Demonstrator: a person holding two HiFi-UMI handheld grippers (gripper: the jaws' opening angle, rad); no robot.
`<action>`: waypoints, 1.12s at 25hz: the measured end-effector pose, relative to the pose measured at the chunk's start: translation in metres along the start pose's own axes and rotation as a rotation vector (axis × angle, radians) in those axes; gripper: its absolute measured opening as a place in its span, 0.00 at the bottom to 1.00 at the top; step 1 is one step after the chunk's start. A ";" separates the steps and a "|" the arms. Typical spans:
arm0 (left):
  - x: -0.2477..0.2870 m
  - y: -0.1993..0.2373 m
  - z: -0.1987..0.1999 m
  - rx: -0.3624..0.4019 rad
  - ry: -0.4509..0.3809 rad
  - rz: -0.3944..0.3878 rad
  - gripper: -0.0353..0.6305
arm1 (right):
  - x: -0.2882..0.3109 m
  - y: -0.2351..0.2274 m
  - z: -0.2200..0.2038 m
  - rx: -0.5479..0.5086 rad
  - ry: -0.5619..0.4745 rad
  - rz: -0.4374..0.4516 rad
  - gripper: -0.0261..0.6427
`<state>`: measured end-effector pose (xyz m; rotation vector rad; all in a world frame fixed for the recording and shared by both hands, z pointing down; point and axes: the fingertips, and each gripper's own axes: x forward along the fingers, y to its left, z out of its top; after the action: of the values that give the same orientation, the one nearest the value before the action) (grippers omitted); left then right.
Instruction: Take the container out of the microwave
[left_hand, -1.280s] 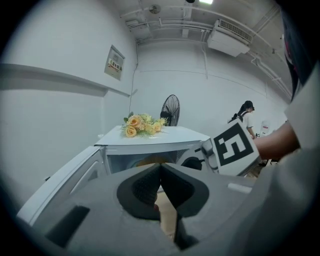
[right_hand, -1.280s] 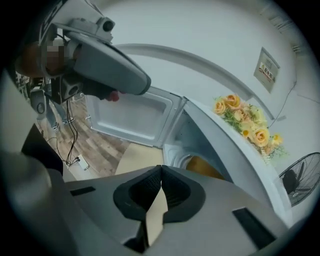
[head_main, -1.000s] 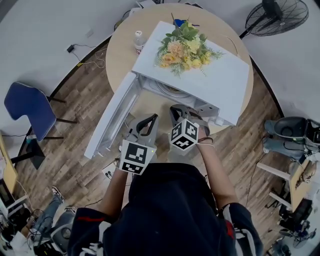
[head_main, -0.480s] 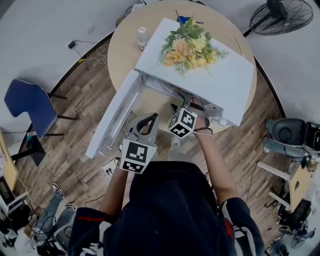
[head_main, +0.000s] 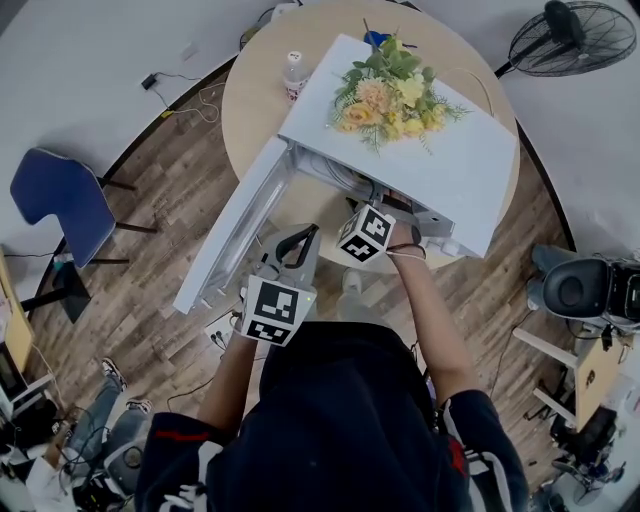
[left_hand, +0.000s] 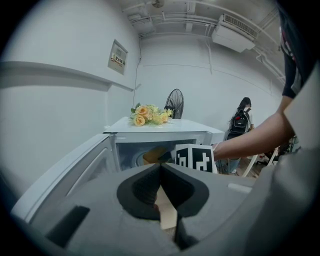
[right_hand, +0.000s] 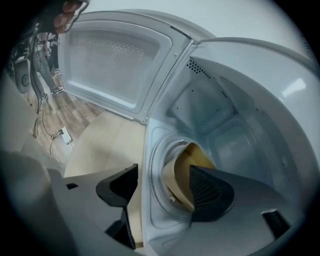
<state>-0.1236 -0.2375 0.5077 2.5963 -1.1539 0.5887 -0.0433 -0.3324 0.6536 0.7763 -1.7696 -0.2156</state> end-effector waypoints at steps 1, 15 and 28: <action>0.000 0.001 -0.001 -0.001 0.001 0.002 0.07 | 0.002 0.000 0.000 0.001 0.003 0.002 0.46; -0.004 -0.001 -0.011 0.005 0.019 0.011 0.07 | 0.014 -0.003 -0.008 0.004 0.046 -0.010 0.30; -0.004 -0.002 -0.017 0.000 0.027 0.010 0.07 | 0.012 -0.007 -0.005 -0.041 0.047 -0.027 0.11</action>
<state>-0.1290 -0.2272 0.5209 2.5761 -1.1591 0.6240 -0.0379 -0.3438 0.6609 0.7705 -1.7061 -0.2496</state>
